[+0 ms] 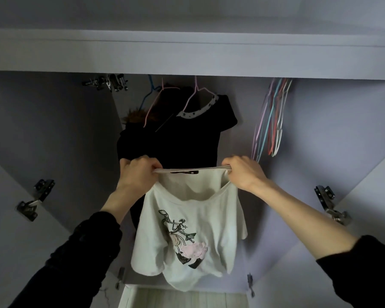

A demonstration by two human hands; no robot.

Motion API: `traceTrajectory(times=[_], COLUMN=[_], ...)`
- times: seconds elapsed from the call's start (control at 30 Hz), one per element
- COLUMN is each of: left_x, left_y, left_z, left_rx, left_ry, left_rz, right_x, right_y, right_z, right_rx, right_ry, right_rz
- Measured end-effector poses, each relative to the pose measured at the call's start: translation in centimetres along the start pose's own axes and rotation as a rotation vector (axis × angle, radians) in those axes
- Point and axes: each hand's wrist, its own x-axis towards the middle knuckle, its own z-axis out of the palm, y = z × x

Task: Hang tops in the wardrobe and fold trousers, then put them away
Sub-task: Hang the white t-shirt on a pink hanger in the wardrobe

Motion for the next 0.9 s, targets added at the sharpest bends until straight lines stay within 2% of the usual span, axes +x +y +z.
traceTrajectory(times=[0.17,0.3,0.37,0.47,0.53,0.6,0.63,0.77,0.83,0.9], left_x=[0.0,0.0,-0.4,-0.5,-0.3,-0.3,-0.3,-0.3,-0.2,0.0], left_y=[-0.9,-1.6,-2.2,-2.6,-2.6,-2.3,-2.1,-0.5,0.3,1.1], left_z=[-0.3,-0.7,-0.6,0.0,0.3,0.4,0.6,0.0,-0.5,-0.7], left_rx=[-0.039,-0.540,-0.668,-0.588,-0.403,-0.324,-0.376,-0.875,-0.960,-0.975], left_ry=[-0.068,-0.236,-0.273,-0.232,-0.202,-0.187,-0.175,-0.173,-0.199,-0.208], left_rz=[-0.107,-0.287,-0.345,-0.385,-0.386,-0.375,-0.377,-0.427,-0.394,-0.360], right_x=[-0.2,-0.3,-0.4,-0.5,-0.4,-0.2,-0.1,0.2,0.1,-0.1], right_y=[1.2,1.7,1.8,1.7,1.8,2.0,2.2,3.6,4.5,5.2], right_z=[-0.2,-0.8,-0.9,-1.0,-0.8,-0.7,-0.8,-0.8,-0.7,-0.6], right_rx=[-0.041,0.026,0.124,0.262,0.269,0.249,0.239,0.262,0.322,0.354], right_ry=[-0.034,-0.082,-0.082,-0.070,-0.064,-0.083,-0.110,-0.174,-0.112,0.019], right_rz=[-0.016,-0.058,-0.044,0.008,0.020,0.020,0.019,0.036,0.042,0.032])
